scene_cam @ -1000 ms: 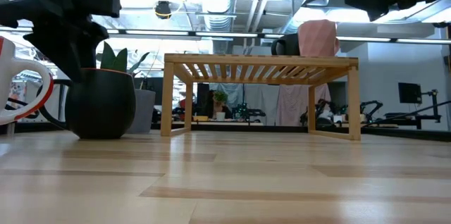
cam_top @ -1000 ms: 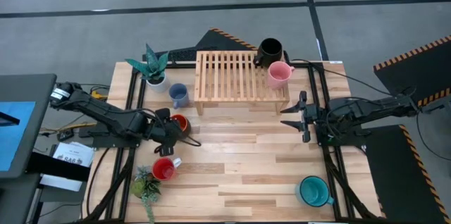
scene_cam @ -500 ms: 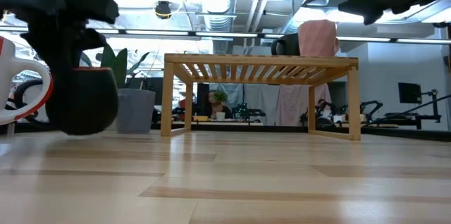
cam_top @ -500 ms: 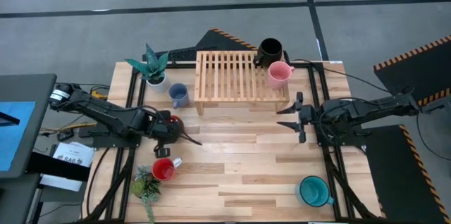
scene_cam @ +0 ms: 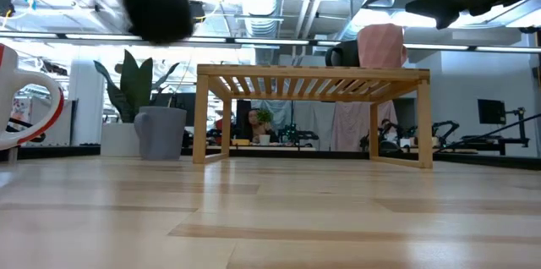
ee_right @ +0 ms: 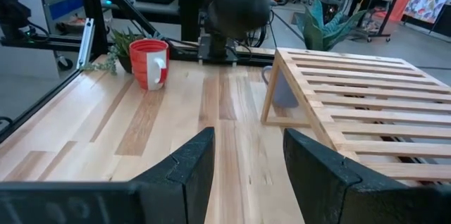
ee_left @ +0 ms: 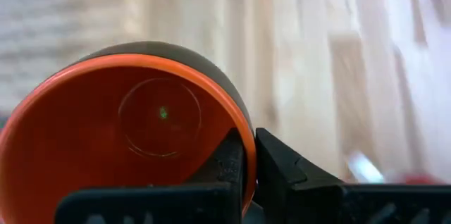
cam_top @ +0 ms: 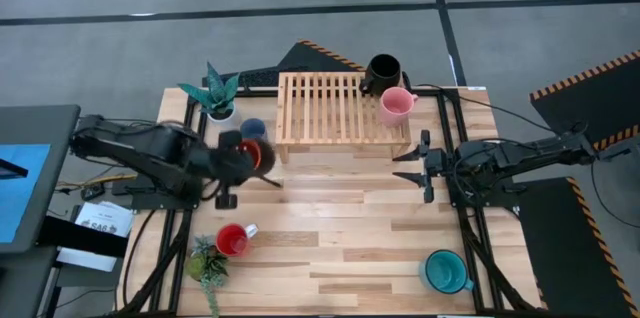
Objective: Place coffee mugs
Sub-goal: Put the orange mug on the shelf
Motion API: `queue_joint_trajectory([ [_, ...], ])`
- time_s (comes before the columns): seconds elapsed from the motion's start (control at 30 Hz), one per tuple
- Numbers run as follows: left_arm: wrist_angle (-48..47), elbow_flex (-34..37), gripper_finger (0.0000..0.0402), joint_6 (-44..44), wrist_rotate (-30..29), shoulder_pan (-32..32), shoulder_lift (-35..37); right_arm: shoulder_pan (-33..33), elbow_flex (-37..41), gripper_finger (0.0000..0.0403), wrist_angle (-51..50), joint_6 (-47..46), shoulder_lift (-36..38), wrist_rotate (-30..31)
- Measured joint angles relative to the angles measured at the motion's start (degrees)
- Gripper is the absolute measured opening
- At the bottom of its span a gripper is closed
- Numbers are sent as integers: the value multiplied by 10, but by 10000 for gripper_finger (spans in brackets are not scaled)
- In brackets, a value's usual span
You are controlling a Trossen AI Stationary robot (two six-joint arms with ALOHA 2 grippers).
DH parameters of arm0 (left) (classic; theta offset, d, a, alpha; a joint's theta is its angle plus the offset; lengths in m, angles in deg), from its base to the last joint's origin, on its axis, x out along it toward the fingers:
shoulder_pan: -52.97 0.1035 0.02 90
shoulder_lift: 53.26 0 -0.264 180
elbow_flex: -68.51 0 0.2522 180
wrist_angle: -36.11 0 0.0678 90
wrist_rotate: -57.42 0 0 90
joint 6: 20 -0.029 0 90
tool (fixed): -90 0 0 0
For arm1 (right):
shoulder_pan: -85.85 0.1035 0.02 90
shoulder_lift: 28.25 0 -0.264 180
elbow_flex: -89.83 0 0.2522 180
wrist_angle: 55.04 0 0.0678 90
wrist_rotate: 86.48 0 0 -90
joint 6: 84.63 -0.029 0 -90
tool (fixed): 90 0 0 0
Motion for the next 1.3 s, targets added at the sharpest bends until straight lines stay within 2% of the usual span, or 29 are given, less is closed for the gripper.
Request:
queue_joint_trajectory([
  [0.13,0,-104,3,-94,-17,58,-53,0,0,193,1,0,0,0],
  [0.33,-20,-257,3,-234,40,168,-211,0,0,193,9,0,0,0],
  [0.47,-21,-355,2,-302,86,222,-321,0,0,193,9,0,0,0],
  [0.7,-15,-492,2,-362,111,279,-462,1,0,193,9,-1,0,0],
  [0.9,-21,-548,3,-385,118,305,-513,1,0,193,8,-1,0,0],
  [1.3,-20,-549,6,-394,143,336,-517,1,0,193,9,-2,0,0],
])
